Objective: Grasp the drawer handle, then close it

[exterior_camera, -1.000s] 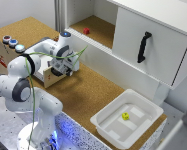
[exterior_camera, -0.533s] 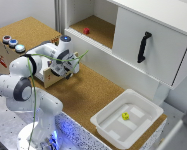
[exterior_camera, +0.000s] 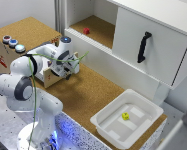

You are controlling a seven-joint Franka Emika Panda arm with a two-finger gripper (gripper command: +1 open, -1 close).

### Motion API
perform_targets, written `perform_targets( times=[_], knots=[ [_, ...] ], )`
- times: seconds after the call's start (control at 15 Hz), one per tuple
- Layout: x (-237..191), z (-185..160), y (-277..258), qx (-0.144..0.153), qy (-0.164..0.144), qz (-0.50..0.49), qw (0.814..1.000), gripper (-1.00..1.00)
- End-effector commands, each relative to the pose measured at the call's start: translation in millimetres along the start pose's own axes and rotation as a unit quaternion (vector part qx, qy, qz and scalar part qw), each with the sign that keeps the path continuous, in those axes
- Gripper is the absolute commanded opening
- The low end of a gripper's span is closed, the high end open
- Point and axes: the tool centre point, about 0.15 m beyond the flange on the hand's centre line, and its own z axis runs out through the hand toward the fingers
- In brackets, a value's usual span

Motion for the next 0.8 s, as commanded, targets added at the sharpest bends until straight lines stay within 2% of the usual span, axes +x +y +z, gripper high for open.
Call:
perform_targets(
  times=[0.0, 0.47, 0.73],
  knots=[
    [11, 22, -25, 0.005, 0.005, 0.002, 1.000, -1.00],
    [9, 43, -64, 0.031, 0.005, 0.009, 0.999, -1.00],
    [8, 62, -95, 0.045, -0.004, 0.003, 0.999, -1.00]
  ],
)
